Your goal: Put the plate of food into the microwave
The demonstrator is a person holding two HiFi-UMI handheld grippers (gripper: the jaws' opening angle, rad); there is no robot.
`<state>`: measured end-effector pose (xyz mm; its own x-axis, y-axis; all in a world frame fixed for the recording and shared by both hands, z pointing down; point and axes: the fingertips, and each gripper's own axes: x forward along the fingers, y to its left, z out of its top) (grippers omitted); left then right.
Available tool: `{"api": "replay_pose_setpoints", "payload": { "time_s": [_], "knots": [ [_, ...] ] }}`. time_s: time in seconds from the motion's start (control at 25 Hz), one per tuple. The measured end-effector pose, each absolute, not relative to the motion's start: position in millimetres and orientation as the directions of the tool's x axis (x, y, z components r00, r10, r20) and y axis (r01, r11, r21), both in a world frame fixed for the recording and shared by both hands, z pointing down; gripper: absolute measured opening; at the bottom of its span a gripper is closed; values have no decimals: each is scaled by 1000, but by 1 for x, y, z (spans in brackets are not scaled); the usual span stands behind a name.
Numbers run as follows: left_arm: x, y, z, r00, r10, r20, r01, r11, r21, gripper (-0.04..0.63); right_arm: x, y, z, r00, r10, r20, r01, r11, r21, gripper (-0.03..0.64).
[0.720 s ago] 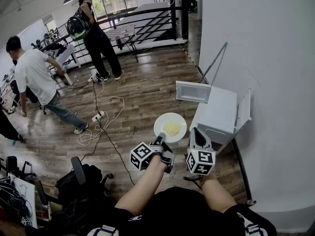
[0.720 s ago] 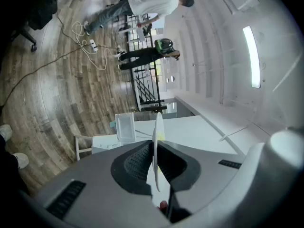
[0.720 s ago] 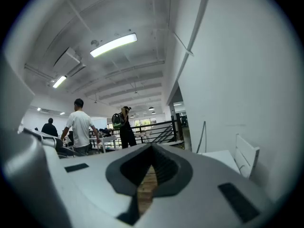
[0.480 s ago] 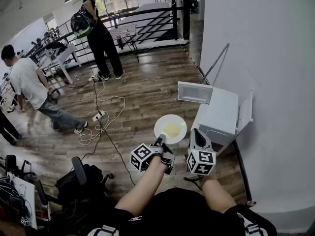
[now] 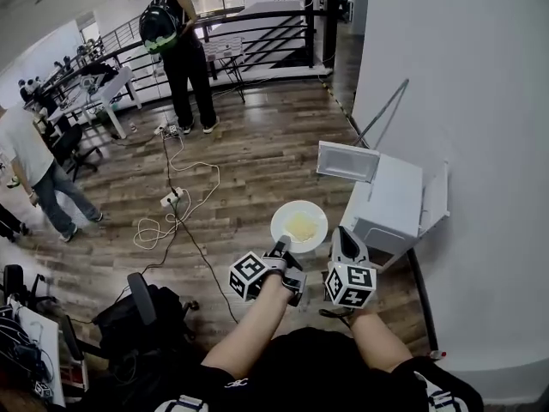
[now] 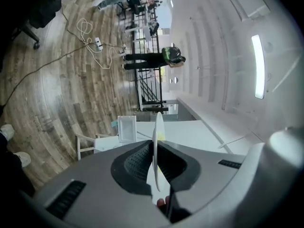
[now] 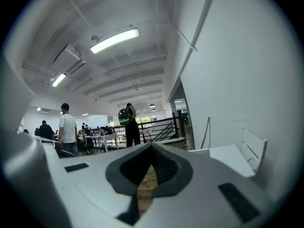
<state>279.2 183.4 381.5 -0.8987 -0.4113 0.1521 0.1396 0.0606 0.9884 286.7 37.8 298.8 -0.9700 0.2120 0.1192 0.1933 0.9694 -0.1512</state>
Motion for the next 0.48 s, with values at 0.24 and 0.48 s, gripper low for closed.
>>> {"api": "replay_pose_setpoints", "payload": {
  "time_s": [0.24,0.48],
  "knots": [
    [275,203,393,-897,-409,166,164,41,986,18,283,66,309,-961,231,152,214,969,-120,9],
    [258,206,404,-900,-399,177,180,31,983,18,254,73,313,-958,249,144,229,963,-139,9]
  ]
}}
